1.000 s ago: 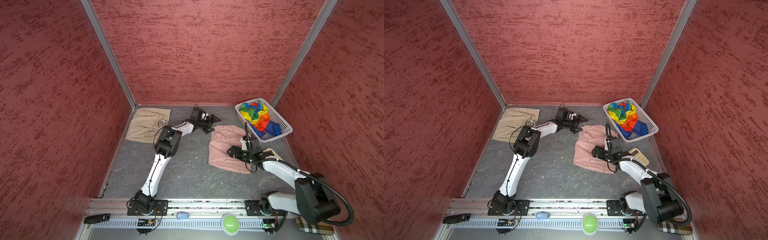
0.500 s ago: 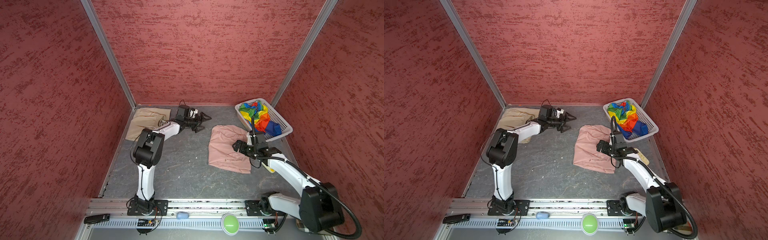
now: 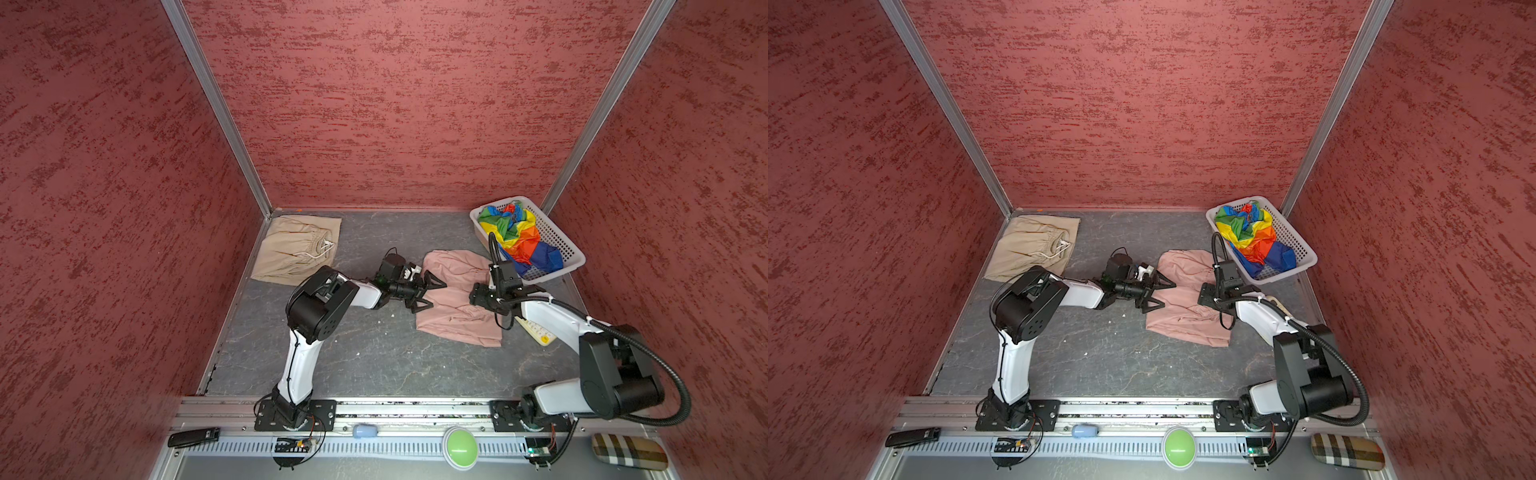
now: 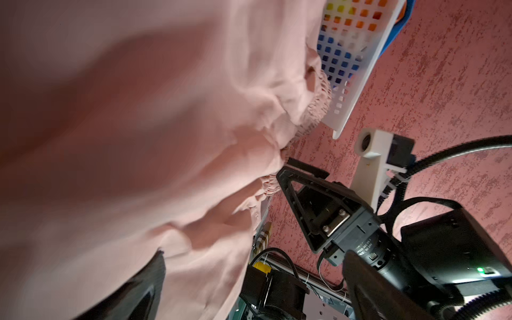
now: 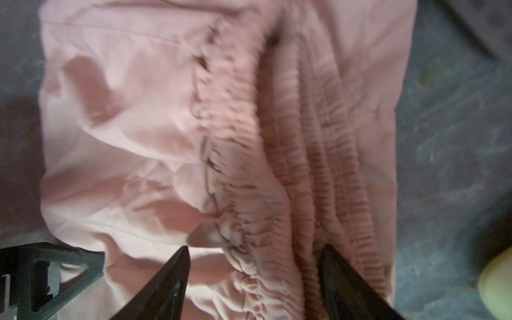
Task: Fold and stack the shorts
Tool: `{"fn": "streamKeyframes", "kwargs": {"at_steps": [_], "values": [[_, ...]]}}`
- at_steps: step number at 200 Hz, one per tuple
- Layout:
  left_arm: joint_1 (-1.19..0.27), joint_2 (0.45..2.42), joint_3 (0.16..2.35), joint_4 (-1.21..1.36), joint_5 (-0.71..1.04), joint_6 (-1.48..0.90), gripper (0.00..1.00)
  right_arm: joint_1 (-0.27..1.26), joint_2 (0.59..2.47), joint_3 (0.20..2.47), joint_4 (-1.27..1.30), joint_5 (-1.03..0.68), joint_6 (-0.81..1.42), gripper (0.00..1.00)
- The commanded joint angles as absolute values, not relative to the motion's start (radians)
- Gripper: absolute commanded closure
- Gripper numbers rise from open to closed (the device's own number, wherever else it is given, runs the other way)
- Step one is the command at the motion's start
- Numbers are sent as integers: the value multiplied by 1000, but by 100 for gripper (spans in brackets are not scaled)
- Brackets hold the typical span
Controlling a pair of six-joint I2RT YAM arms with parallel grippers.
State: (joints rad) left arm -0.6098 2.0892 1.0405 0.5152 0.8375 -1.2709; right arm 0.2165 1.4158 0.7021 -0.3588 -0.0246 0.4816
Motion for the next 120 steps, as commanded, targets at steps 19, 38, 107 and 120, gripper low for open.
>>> {"fn": "streamKeyframes", "kwargs": {"at_steps": [19,38,107,120], "values": [[-571,2088,908,576,834,-1252,1,208,1425,640,-329,24,489,50],[-550,2085,840,611,840,-1254,1,206,1440,648,-337,28,498,53],[-428,1992,738,575,889,-1177,1,208,1478,664,-309,-73,534,49],[-412,1927,802,391,883,-1085,1,213,1465,680,-326,-75,536,37]]}}
